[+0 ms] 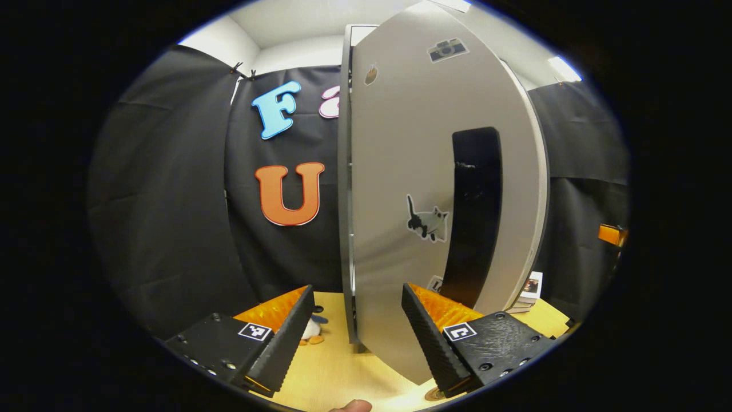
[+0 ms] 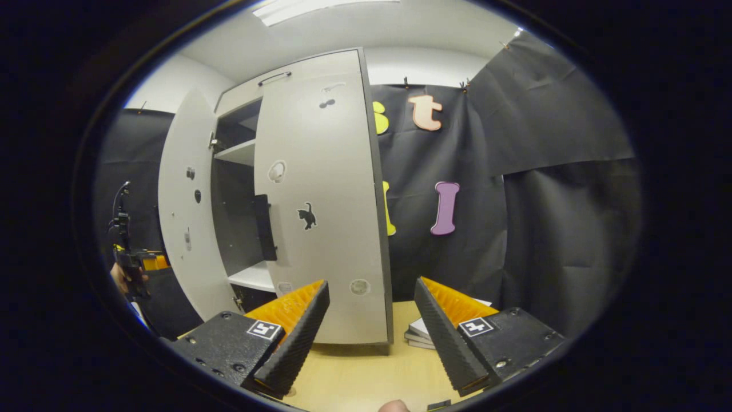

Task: Grasp the bottle in the cabinet with the left hand and place it on the coaster, then close the right door with the right hand and the left door with the left hand.

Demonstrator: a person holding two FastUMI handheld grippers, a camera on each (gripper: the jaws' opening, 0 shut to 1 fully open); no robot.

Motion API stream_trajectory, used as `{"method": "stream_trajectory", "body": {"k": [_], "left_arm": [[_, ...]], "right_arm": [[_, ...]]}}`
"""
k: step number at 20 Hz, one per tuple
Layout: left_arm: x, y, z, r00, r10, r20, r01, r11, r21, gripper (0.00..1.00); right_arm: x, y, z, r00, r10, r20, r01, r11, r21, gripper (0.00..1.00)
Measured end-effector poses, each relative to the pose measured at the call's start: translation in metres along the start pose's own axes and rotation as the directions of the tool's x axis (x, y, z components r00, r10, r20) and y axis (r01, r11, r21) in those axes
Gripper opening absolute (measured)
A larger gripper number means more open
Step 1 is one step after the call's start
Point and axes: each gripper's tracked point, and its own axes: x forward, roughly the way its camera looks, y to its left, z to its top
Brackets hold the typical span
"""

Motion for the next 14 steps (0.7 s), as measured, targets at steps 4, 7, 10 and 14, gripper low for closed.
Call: {"method": "stream_trajectory", "body": {"k": [4,7,10,14], "left_arm": [[0.001,-0.029,0.019,0.996,-0.075,0.042,0.074,0.997,0.023,0.94],[0.011,-0.052,0.021,0.991,-0.121,0.055,0.119,0.992,0.044,0.93],[0.032,-0.075,0.021,0.987,-0.146,0.06,0.144,0.989,0.035,1.0],[0.059,-0.086,0.027,0.989,-0.127,0.072,0.124,0.991,0.044,0.94]], "right_arm": [[-0.002,-0.003,0.003,1.0,-0.006,0.007,0.006,1.0,-0.002,0.94],[-0.006,-0.005,0.002,1.0,-0.017,0.014,0.017,1.0,-0.001,0.94],[-0.01,-0.015,-0.001,0.999,-0.039,0.008,0.039,0.999,-0.005,0.94],[-0.015,-0.031,0.002,0.997,-0.077,0.017,0.077,0.997,0.007,0.98]]}}
